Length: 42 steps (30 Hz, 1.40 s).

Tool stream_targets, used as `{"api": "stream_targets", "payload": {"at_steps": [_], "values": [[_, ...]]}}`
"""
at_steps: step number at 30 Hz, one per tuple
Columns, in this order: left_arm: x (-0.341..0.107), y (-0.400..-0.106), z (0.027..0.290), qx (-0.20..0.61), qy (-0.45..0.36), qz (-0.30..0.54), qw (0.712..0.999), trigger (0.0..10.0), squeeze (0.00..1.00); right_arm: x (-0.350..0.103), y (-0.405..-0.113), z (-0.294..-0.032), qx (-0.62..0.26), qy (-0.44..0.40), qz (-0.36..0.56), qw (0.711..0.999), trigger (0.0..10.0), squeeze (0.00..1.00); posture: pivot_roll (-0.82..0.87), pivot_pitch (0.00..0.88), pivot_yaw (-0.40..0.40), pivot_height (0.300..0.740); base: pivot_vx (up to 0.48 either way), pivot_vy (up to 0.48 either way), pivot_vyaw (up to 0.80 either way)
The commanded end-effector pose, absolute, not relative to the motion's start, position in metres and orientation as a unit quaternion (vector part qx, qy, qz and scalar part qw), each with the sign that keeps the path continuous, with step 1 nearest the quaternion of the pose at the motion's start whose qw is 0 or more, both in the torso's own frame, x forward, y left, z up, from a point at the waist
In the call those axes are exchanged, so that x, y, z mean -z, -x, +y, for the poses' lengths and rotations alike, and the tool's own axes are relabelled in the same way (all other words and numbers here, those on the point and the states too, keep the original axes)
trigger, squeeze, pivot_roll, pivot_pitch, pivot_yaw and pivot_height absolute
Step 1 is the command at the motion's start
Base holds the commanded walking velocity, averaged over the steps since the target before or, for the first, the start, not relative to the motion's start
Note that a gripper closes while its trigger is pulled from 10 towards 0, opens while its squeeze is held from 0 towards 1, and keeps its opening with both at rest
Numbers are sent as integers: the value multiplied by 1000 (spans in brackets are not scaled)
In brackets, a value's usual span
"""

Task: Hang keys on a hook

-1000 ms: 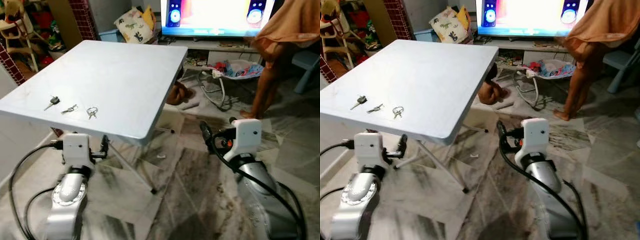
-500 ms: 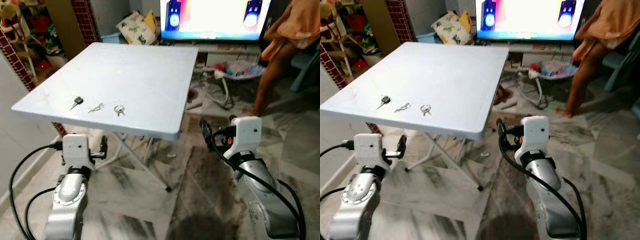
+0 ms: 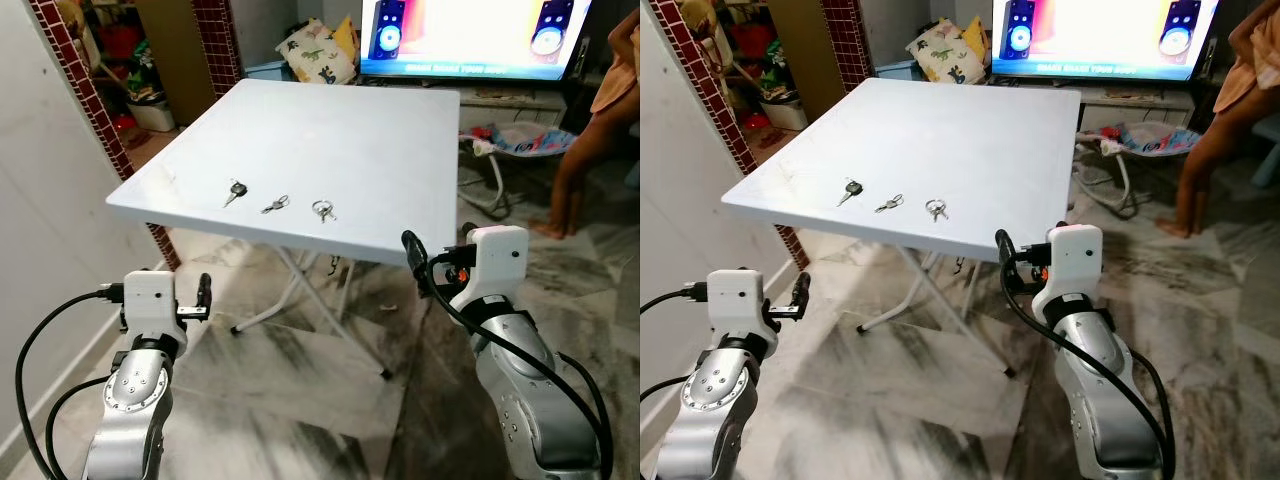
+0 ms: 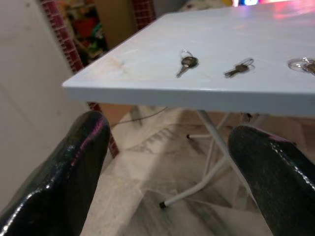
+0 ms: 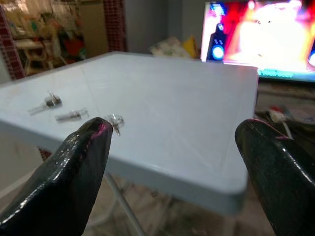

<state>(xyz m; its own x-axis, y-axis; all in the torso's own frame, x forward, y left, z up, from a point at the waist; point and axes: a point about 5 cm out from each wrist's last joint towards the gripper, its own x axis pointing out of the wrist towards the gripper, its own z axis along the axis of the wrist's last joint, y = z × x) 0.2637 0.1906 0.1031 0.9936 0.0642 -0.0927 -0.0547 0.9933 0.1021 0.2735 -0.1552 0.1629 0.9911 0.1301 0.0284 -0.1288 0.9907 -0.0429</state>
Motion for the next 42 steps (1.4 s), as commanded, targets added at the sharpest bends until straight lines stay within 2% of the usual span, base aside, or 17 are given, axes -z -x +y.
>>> {"api": "stream_targets", "payload": {"at_steps": [1,8,10,14,20,24,42], "values": [[-104,-266,194,-26,-66,45,996,10000,0,-164,-276,-158,-56,18,-15,998,10000,0,-64,17,62,740,0,0,0],[-103,-276,199,-20,-42,49,998,10000,0,-165,-280,-158,-50,20,-11,998,10000,0,-62,10,56,740,0,0,0],[-106,-279,200,-10,-7,43,999,10000,0,-165,-281,-158,-45,38,-16,998,10000,0,-63,9,56,740,0,0,0],[-111,-283,202,-36,-10,39,999,10000,0,-166,-281,-159,-40,55,-26,997,10000,0,-65,6,55,740,0,0,0],[-114,-279,191,-20,-4,25,999,10000,0,-164,-282,-161,-27,51,-15,998,10000,0,-65,6,54,740,0,0,0],[-110,-274,182,2,12,27,1000,10000,0,-165,-280,-154,-54,47,-17,997,10000,0,-67,7,55,740,0,0,0],[-113,-277,185,-2,14,23,1000,10000,0,-165,-278,-150,-74,42,-21,996,10000,0,-69,6,56,740,0,-452,0]]}}
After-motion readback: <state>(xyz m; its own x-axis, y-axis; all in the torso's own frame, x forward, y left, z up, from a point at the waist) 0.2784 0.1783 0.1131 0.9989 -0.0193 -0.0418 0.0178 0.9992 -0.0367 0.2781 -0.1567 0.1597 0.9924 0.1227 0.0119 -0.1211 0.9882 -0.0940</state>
